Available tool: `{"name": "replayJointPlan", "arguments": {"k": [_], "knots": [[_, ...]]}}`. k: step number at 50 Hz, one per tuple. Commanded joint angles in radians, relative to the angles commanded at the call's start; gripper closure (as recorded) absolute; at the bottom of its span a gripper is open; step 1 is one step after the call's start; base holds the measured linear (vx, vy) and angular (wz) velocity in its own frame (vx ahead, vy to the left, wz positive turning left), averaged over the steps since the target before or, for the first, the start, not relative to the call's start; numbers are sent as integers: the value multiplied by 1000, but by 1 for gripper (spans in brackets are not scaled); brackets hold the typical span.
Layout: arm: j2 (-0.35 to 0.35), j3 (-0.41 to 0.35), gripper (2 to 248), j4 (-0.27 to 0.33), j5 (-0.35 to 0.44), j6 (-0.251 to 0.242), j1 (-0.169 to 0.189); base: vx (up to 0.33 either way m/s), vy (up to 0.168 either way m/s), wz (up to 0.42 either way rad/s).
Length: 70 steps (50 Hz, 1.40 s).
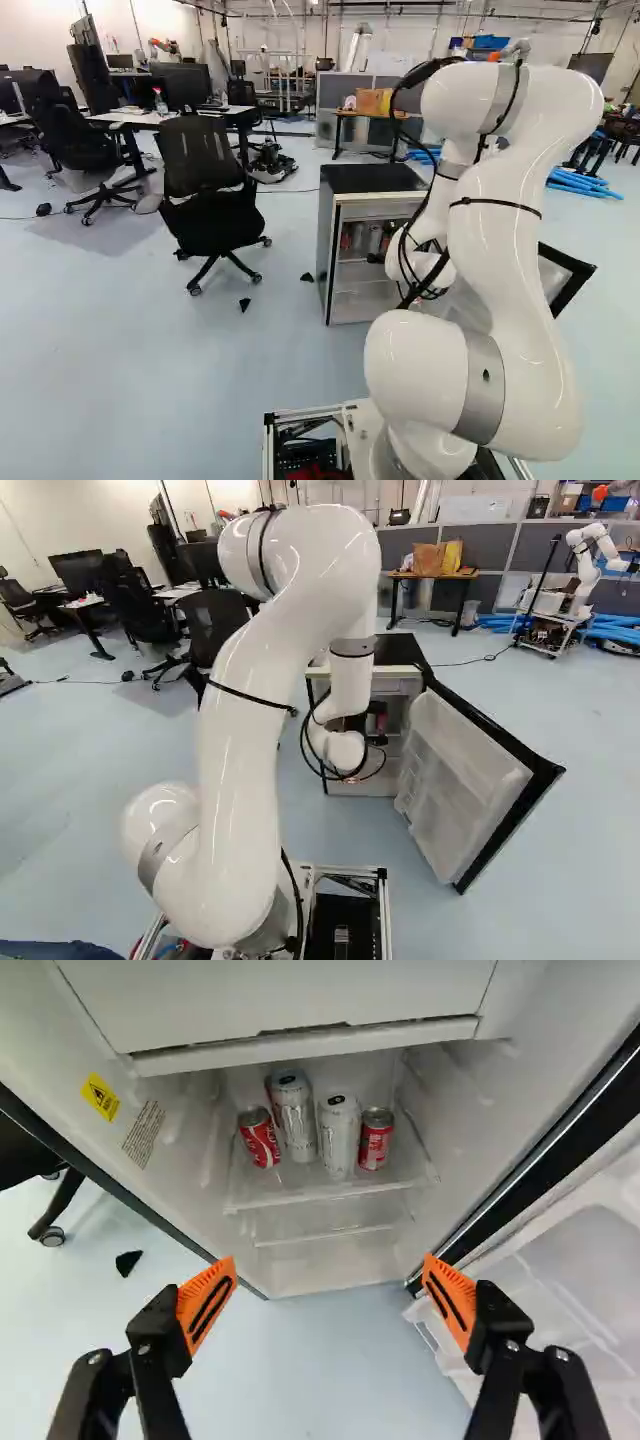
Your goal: Grab a drink from the fridge
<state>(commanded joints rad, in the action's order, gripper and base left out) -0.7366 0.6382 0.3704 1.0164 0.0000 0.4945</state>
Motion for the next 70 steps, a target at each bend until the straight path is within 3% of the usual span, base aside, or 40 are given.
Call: {"name": "replayJointPlan", "arguments": {"k": [56, 70], "knots": [[-209, 131, 3, 0, 147, 0, -5, 0, 0, 0], [-216, 146, 3, 0, 177, 0, -10, 0, 0, 0]]}}
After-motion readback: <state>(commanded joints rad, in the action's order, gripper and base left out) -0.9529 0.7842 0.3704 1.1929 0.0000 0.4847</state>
